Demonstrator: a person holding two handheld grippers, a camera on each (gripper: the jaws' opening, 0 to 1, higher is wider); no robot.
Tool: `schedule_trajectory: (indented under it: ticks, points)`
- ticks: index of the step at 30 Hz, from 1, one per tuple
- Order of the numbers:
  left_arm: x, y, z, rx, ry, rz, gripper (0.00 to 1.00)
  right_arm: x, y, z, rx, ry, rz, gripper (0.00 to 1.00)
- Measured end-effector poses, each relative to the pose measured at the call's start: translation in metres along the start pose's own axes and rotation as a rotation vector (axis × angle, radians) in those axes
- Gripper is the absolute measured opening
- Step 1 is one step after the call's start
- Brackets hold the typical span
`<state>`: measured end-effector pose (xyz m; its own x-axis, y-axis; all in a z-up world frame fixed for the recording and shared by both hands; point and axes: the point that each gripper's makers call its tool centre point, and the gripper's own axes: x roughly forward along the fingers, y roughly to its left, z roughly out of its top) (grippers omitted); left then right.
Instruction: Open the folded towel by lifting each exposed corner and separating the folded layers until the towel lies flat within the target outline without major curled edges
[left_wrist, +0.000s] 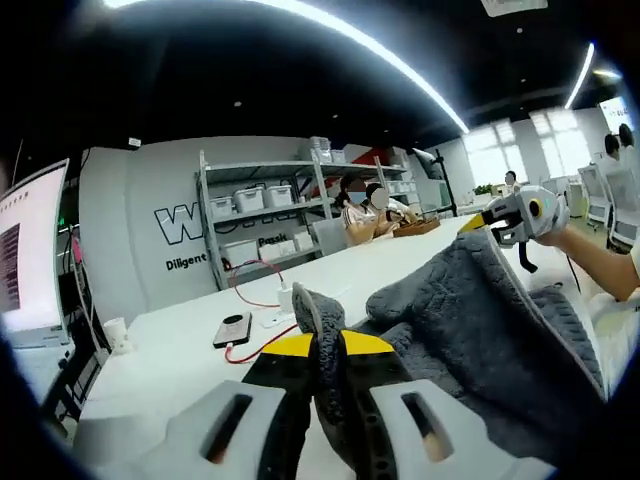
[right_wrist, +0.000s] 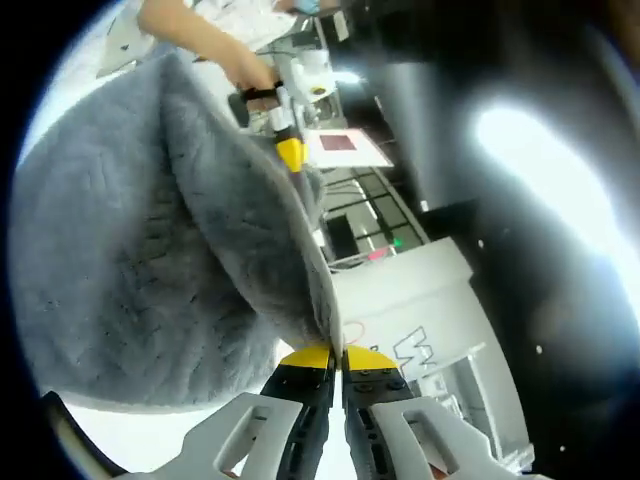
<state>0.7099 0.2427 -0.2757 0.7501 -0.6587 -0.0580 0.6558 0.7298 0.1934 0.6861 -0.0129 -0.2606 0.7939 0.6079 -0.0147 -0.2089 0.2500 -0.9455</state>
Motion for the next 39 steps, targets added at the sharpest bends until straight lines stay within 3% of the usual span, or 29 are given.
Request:
schedule_trajectory:
  ticks: [6,10,12,14,15,16,18,21,22,24,26,29,36,39]
  points:
    - [-0.016,0.006,0.006,-0.004,-0.01,0.02,0.08,0.002,-0.007,-0.015,-0.016,0.023,0.01,0.0]
    - [-0.03,0.0,0.005,0.078,0.015,0.01,0.09,-0.003,-0.002,-0.007,-0.008,-0.007,0.046,0.0]
    - [-0.035,0.0,0.01,0.092,0.011,0.034,0.09,-0.008,-0.003,-0.006,-0.021,0.007,0.053,0.0]
    - [-0.04,-0.009,0.026,0.102,-0.03,0.041,0.08,-0.011,-0.008,-0.005,0.001,0.01,0.047,0.0]
    - [-0.04,-0.013,0.038,0.15,-0.079,0.044,0.08,-0.011,-0.008,-0.005,0.009,0.013,0.048,0.0]
    - [-0.041,-0.018,0.044,0.262,-0.073,0.043,0.08,-0.012,-0.003,-0.006,0.009,0.031,0.076,0.0]
    - [-0.046,-0.018,0.045,0.301,-0.039,0.095,0.08,-0.016,0.003,-0.006,-0.036,0.051,0.105,0.0]
    - [-0.044,-0.022,0.039,0.283,-0.024,0.074,0.08,-0.022,0.004,0.002,0.012,0.015,0.127,0.0]
    - [-0.044,-0.023,0.038,0.275,-0.023,0.066,0.08,-0.024,-0.005,0.009,0.059,-0.033,0.101,0.0]
    - [-0.044,-0.02,0.038,0.265,-0.019,0.071,0.08,-0.031,-0.012,0.015,0.133,-0.056,0.07,0.0]
    - [-0.045,-0.017,0.04,0.228,-0.014,0.075,0.08,-0.032,-0.01,0.01,0.1,-0.036,0.073,0.0]
    - [-0.041,-0.018,0.049,0.148,-0.047,0.04,0.08,-0.037,-0.009,0.005,0.119,-0.024,0.066,0.0]
    - [-0.035,-0.008,0.061,0.213,-0.056,0.037,0.08,-0.057,-0.007,-0.026,0.158,0.084,0.035,0.0]
    - [-0.036,0.0,0.074,0.22,-0.097,0.046,0.04,-0.071,-0.007,-0.04,0.174,0.135,0.02,0.0]
